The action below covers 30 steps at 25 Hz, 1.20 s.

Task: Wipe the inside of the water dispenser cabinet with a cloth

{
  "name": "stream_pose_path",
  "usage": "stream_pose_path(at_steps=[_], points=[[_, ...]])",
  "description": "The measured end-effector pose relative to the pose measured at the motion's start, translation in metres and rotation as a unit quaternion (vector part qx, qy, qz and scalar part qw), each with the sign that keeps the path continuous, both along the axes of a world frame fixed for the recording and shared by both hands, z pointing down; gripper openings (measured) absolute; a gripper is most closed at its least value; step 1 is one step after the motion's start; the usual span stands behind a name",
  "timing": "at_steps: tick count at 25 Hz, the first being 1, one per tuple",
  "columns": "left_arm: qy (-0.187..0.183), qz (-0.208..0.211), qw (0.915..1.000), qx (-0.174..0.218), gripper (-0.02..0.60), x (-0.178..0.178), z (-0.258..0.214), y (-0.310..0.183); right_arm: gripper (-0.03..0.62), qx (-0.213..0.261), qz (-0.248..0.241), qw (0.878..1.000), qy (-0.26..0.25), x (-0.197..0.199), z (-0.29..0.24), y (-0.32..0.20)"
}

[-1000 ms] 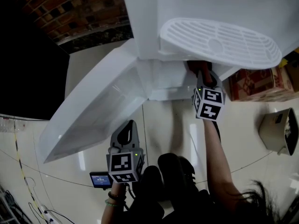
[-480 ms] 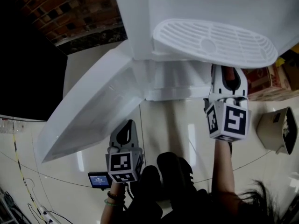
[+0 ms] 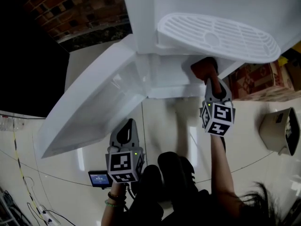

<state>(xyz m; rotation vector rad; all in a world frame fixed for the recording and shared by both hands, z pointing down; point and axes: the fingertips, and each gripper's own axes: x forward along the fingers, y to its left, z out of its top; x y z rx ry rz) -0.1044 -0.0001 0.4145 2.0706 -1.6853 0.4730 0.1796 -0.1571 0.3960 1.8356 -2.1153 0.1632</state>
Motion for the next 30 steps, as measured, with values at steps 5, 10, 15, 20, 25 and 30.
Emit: stream_pose_path(at_steps=[5,10,15,20,25,30], points=[[-0.001,-0.006,1.0,0.002,0.002,-0.003,-0.002,0.004,0.072,-0.065,0.013,0.997,-0.027,0.012,0.057,0.015],[-0.002,-0.014,0.9999,0.004,0.002,-0.001,-0.004,0.01,0.072,-0.053,0.002,0.998,-0.042,0.011,0.045,0.014],[-0.011,-0.011,0.9997,0.019,0.002,0.005,-0.012,0.008,0.072,-0.009,-0.038,0.996,-0.084,-0.017,0.002,0.032],[-0.023,-0.003,0.9986,0.047,0.002,0.017,-0.032,0.002,0.072,0.003,-0.092,0.989,-0.112,-0.055,-0.016,0.062],[-0.033,-0.003,0.9977,0.059,0.002,0.028,-0.041,0.013,0.072,-0.01,-0.129,0.983,-0.128,-0.075,-0.012,0.102],[-0.047,-0.002,0.997,0.062,0.002,0.033,-0.042,0.032,0.072,-0.019,-0.143,0.981,-0.134,-0.078,-0.003,0.131]])
